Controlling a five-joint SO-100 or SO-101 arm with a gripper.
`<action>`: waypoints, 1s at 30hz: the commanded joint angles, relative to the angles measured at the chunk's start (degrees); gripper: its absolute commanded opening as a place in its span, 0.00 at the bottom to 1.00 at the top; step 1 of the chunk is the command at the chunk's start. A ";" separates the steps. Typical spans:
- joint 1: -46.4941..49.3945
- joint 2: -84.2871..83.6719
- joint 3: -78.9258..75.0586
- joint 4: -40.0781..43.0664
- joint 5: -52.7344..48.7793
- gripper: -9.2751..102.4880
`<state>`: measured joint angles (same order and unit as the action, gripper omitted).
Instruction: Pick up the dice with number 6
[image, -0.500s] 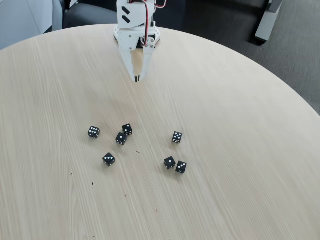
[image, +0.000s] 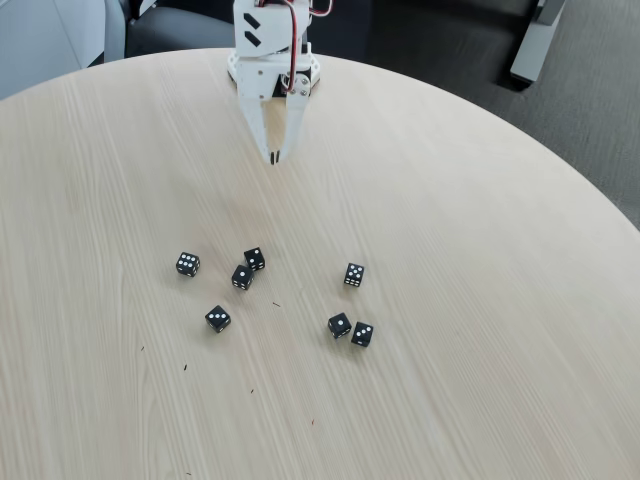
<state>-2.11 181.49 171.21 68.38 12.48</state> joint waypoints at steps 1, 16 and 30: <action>0.35 -0.26 -0.18 -0.09 0.26 0.09; 0.35 -0.26 -0.18 -0.09 0.26 0.09; -0.44 -0.26 -0.18 -0.09 -0.18 0.10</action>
<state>-2.11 181.49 171.21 68.38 12.48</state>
